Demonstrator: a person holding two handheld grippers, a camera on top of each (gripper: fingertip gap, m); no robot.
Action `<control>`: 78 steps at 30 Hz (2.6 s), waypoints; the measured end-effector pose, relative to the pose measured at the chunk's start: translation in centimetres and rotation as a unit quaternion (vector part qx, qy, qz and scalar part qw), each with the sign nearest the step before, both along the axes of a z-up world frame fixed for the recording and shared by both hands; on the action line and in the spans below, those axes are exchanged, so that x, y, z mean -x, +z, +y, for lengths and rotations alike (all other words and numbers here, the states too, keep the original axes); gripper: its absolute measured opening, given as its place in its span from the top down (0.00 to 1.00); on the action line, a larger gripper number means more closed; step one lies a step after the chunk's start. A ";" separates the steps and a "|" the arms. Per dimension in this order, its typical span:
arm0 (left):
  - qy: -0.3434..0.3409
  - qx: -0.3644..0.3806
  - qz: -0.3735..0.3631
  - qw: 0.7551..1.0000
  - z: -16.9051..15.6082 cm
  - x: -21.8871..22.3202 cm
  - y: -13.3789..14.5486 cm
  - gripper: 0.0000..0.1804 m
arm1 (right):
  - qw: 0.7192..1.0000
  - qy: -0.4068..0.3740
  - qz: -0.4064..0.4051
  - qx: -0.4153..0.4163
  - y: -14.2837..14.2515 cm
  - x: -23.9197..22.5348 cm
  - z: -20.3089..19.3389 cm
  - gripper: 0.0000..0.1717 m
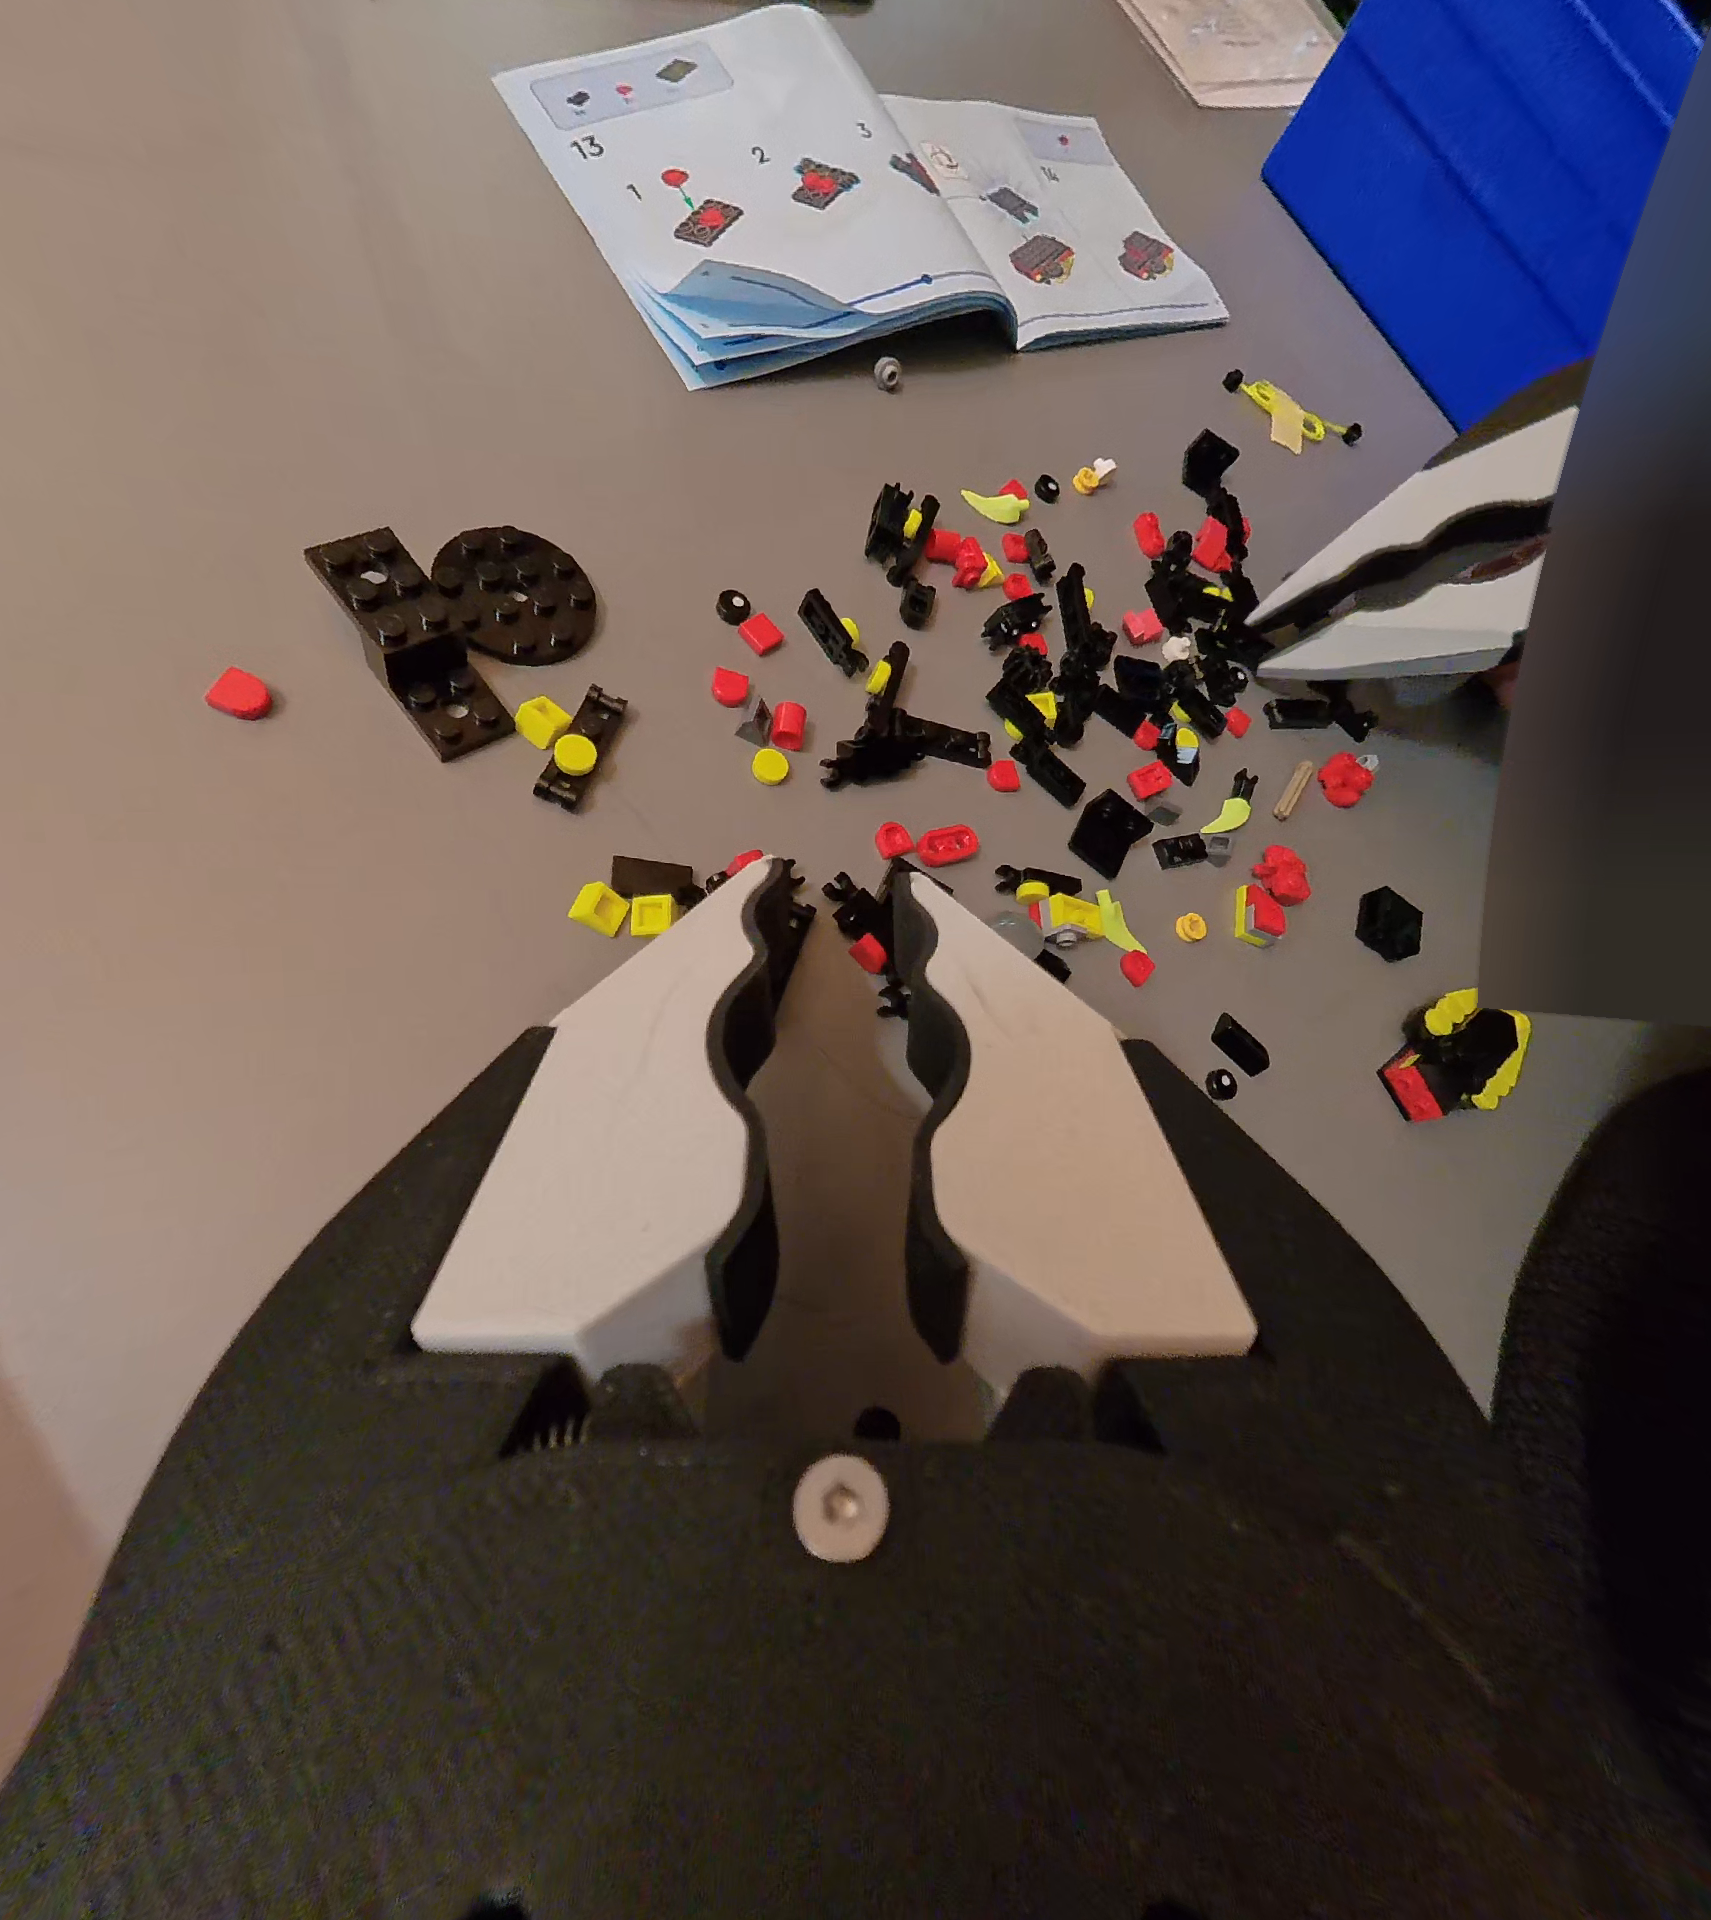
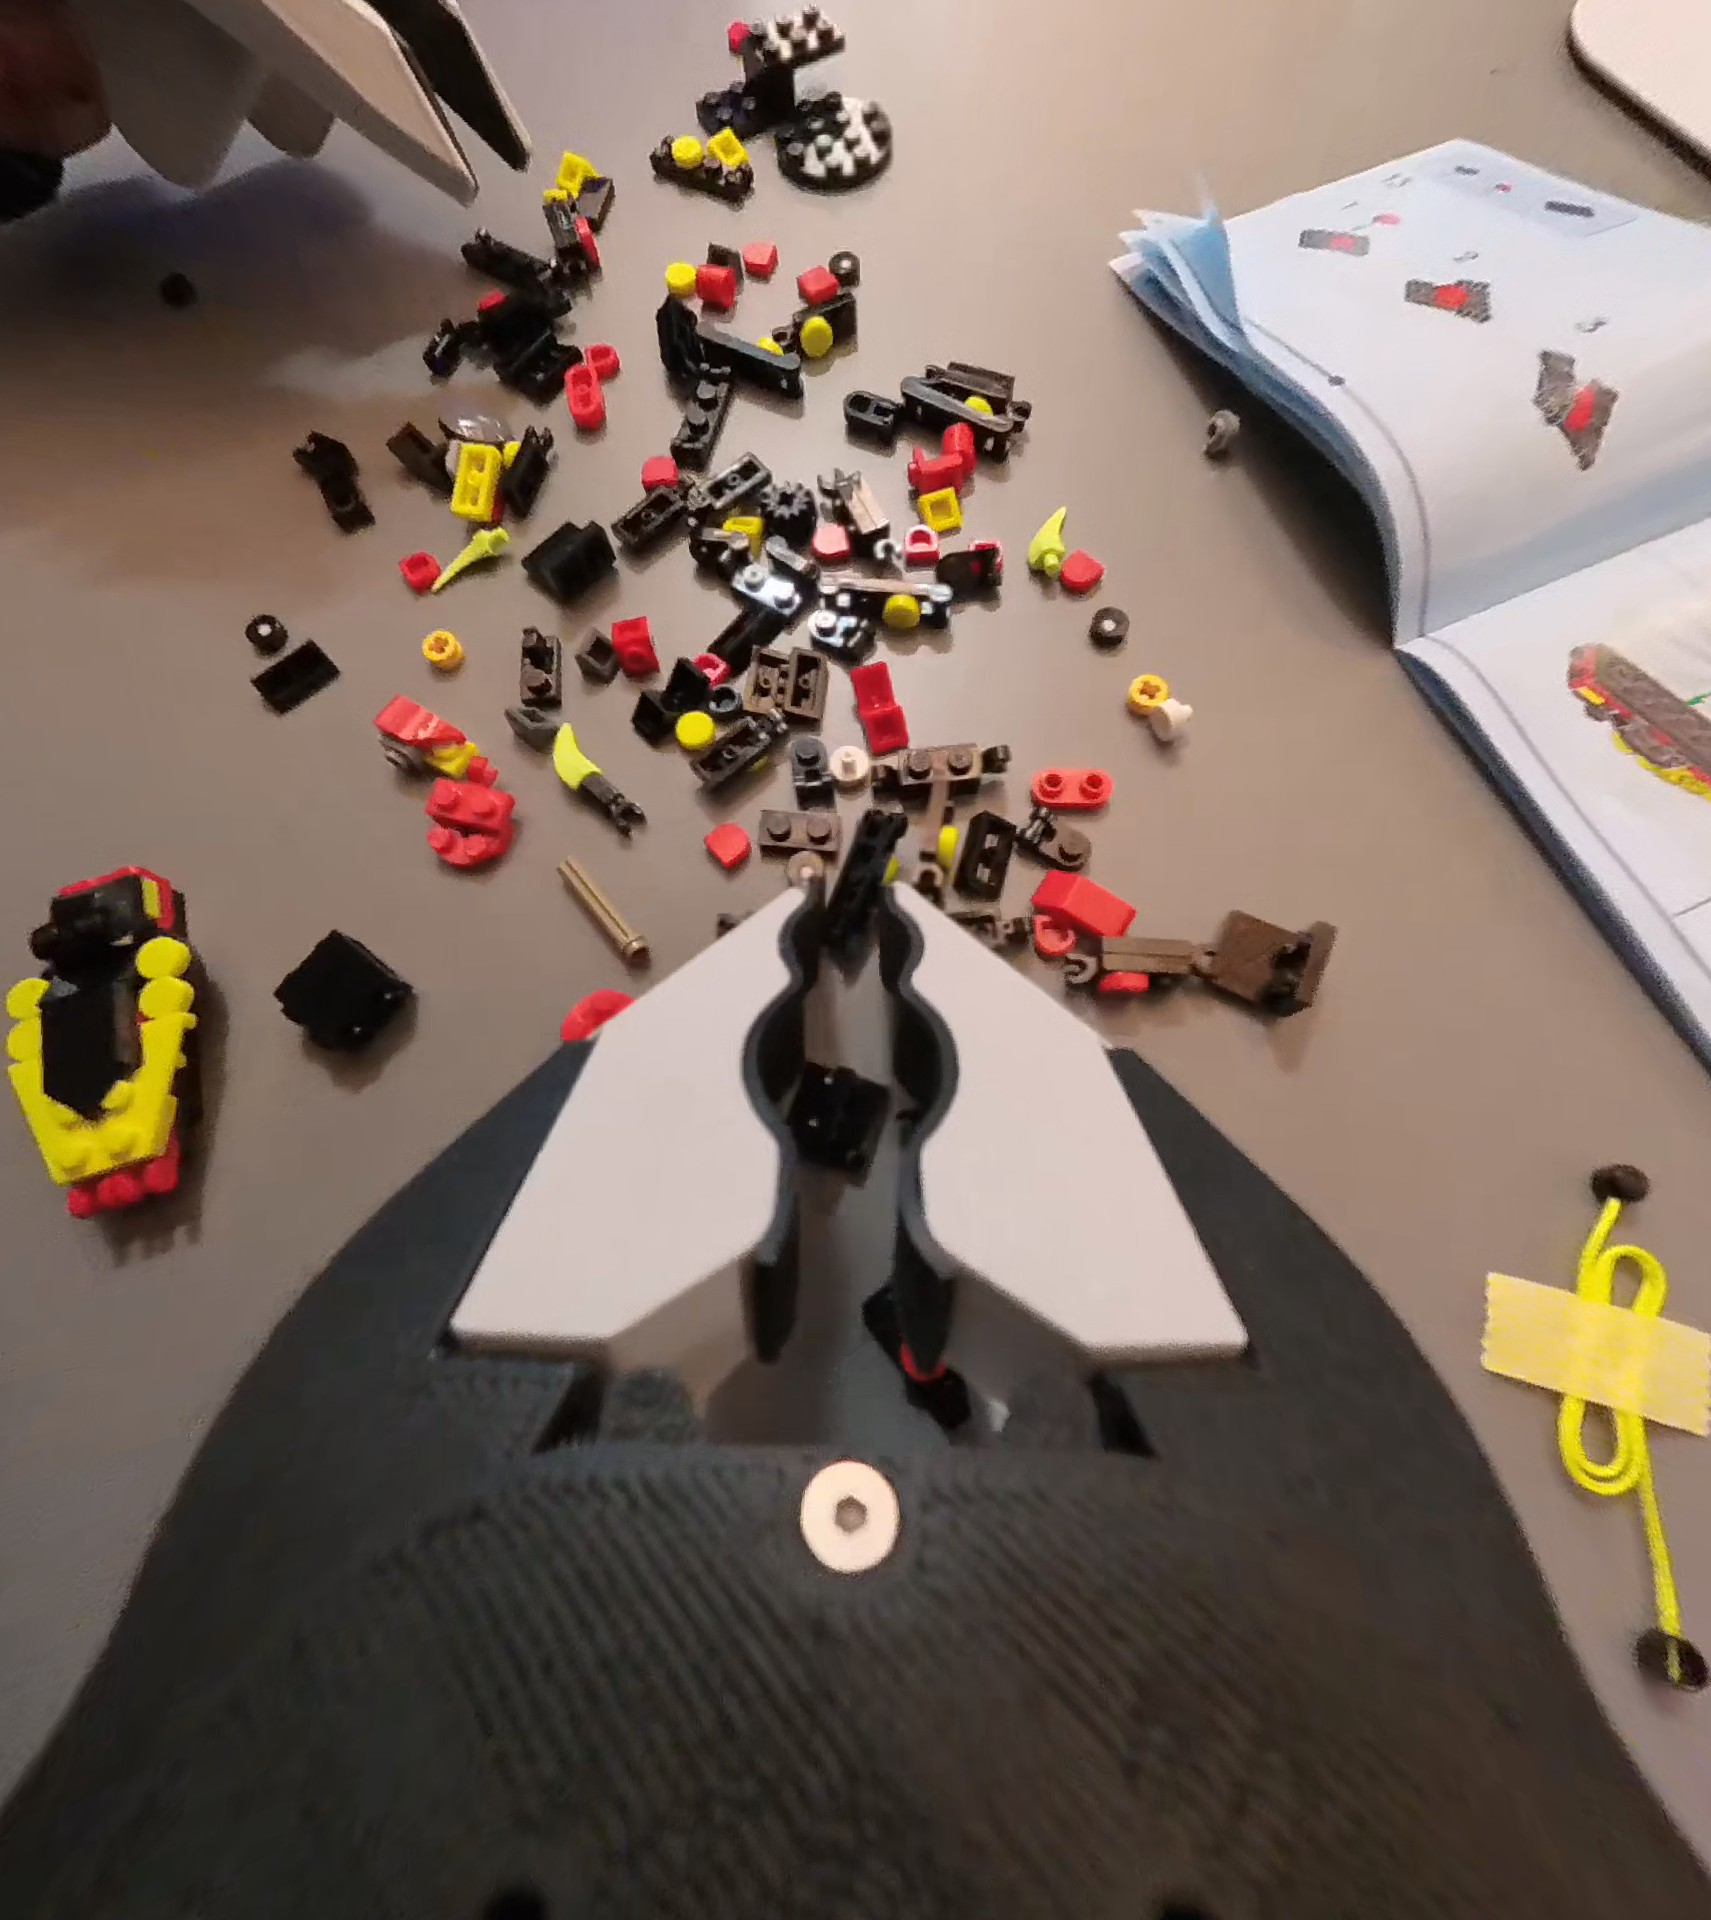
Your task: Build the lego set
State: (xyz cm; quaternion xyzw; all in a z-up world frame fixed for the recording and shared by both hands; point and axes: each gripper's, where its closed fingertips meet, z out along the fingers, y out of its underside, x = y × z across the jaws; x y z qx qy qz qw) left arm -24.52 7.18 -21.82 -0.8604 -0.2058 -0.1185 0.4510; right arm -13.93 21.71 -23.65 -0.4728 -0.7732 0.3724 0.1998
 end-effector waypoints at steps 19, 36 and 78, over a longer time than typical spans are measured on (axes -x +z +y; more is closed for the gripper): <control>0.002 0.002 0.000 1.000 0.0 0.1 -0.1 0.90 | 1.000 -0.008 0.026 0.004 1.9 -0.6 1.9 0.99; 0.001 0.002 -0.003 1.000 0.0 0.0 -0.2 0.90 | 0.999 0.004 0.035 0.018 1.9 -0.6 1.2 0.97; -0.007 -0.001 -0.008 1.000 0.4 -0.6 -0.1 0.90 | 0.999 0.016 -0.042 0.007 -0.2 -5.7 4.6 0.85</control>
